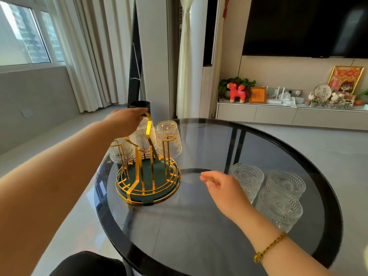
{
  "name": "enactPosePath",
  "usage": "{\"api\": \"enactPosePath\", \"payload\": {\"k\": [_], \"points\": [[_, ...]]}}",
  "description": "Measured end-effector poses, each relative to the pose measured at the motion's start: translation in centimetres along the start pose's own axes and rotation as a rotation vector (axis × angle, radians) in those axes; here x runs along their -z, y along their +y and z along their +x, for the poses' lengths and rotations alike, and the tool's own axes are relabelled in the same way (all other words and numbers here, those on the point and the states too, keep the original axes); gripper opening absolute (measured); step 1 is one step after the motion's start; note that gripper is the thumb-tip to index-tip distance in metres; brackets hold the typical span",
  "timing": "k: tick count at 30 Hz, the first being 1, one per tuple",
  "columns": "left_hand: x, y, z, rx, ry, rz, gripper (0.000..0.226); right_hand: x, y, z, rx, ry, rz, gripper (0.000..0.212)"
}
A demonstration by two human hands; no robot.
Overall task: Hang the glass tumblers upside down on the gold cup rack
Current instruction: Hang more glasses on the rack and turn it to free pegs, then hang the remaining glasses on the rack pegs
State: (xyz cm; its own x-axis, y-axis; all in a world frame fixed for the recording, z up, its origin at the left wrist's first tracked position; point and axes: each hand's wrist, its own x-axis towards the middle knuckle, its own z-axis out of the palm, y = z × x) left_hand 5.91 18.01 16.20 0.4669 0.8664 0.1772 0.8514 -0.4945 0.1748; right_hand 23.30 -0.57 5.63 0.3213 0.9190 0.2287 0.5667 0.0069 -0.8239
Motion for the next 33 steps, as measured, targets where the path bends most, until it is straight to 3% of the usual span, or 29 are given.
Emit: {"api": "enactPosePath", "payload": {"k": [4,8,10,14,21,25,30,33], "points": [[-0.7,0.0,-1.0,-0.103,0.145,0.0,0.038,-0.2,0.3,-0.1,0.008,-0.005,-0.008,0.029],[-2.8,2.1,-5.5,-0.218,0.405,-0.274,0.031,-0.2,0.8,-1.2,0.009,0.032,-0.005,0.028],[-4.7,3.4,-8.4,-0.335,0.426,-0.354,0.027,0.0,1.3,-2.5,-0.006,0.071,0.002,0.027],[-9.9,5.2,-12.6,-0.444,0.305,-0.371,0.026,1.0,2.9,-5.5,-0.032,0.181,-0.047,0.027],[-17.1,6.3,-15.2,-0.323,-0.025,-0.305,0.037,2.6,5.5,-10.8,0.133,0.577,-0.336,0.029],[-18.6,6.1,-15.5,-0.265,-0.183,-0.183,0.043,3.7,7.1,-11.9,0.066,0.731,-0.257,0.045],[-18.8,6.2,-15.3,-0.273,-0.196,-0.165,0.043,3.9,9.5,-11.0,-0.275,0.602,-0.074,0.09],[-18.7,6.2,-15.3,-0.261,-0.194,-0.175,0.043,3.7,10.1,-10.2,-0.303,0.525,-0.047,0.102]]}}
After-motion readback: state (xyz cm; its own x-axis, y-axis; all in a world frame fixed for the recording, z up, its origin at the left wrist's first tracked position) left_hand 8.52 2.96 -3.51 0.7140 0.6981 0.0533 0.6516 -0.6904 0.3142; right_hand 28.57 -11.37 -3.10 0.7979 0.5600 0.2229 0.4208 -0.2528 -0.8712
